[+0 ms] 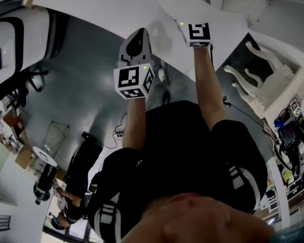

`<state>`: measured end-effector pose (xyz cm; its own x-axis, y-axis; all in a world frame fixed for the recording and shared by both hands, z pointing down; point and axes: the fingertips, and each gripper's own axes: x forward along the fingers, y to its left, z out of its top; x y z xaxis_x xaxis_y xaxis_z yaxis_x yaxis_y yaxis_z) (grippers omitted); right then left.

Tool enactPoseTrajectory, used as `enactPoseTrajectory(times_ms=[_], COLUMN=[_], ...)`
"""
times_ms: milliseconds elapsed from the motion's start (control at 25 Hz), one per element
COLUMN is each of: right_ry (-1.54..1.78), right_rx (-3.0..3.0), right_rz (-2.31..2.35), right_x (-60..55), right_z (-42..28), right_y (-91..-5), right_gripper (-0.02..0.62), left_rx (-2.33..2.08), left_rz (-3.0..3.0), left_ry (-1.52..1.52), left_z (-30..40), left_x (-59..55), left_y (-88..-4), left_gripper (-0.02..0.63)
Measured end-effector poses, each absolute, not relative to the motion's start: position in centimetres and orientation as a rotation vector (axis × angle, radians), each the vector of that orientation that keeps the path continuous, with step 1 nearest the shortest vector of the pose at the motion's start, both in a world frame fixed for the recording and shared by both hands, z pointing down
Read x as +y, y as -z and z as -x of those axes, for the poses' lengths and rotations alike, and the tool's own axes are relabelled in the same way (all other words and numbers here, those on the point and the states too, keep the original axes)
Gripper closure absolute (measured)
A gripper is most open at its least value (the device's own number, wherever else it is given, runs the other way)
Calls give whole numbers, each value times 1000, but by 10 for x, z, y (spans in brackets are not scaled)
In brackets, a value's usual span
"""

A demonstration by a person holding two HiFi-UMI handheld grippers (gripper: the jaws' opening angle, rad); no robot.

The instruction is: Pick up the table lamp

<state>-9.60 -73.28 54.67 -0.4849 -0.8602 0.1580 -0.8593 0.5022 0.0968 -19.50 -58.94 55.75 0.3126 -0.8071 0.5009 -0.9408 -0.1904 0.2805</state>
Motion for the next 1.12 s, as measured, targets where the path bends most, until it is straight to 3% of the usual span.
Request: enactPoseTrajectory(times_ms=[640,1120], right_ry=[-77,-12], right_rx=[-2650,-2721], right_rz=[-1428,-1453], right_x=[-677,-581], right_z=[101,86], right_y=[-497,-412], right_gripper=[453,457], left_rx=[-1589,-1585], left_rz=[-2096,-2192], left_ry=[-237,-166], left_z=[201,184], left_x=[-560,-495], left_y=[-510,-457], left_gripper=[597,597])
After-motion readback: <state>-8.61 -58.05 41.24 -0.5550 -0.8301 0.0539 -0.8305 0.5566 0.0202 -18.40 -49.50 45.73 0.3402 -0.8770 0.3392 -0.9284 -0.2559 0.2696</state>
